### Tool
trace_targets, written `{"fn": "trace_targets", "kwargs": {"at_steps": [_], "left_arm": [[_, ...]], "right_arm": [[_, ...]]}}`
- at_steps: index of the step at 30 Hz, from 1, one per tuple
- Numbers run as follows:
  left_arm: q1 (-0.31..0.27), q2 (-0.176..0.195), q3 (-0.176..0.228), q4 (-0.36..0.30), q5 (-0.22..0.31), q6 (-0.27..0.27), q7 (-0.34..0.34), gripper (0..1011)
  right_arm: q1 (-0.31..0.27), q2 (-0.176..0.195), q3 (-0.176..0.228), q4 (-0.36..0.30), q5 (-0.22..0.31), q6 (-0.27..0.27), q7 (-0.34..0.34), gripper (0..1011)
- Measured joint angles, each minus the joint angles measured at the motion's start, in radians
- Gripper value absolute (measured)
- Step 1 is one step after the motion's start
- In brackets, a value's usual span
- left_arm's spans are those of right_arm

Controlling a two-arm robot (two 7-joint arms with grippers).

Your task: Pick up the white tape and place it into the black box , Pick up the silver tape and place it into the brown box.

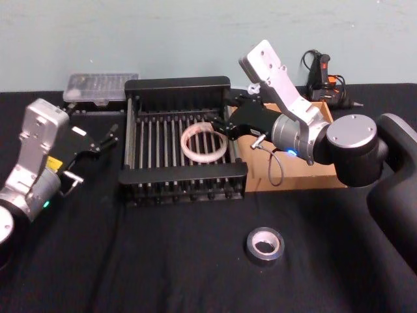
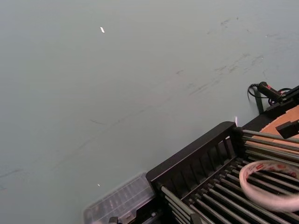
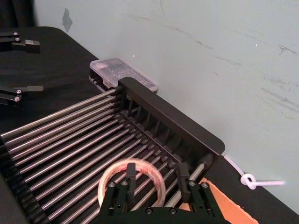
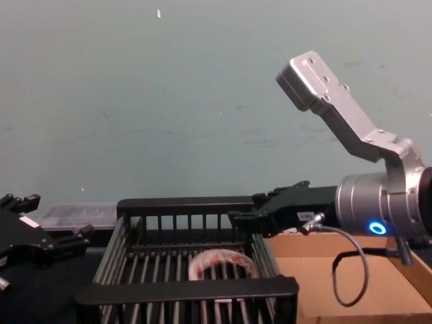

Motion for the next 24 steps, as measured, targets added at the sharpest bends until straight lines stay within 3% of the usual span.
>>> {"fn": "trace_targets", "kwargs": {"at_steps": [5, 14, 17, 24], "left_arm": [[0.000, 0.000, 0.000, 0.000, 0.000, 0.000, 0.000, 1001], [0.000, 0.000, 0.000, 0.000, 0.000, 0.000, 0.000, 1001], [0.000, 0.000, 0.000, 0.000, 0.000, 0.000, 0.000, 1001], [0.000, 0.000, 0.000, 0.000, 0.000, 0.000, 0.000, 1001]], "right_arm": [[-0.001, 0.001, 0.000, -0.001, 0.000, 0.000, 0.000, 708], [-0.001, 0.001, 0.000, -0.001, 0.001, 0.000, -0.001, 955], [-0.001, 0.001, 0.000, -0.001, 0.001, 0.000, -0.001, 1002], [-0.001, 0.001, 0.000, -0.001, 0.001, 0.000, -0.001, 1002]]}}
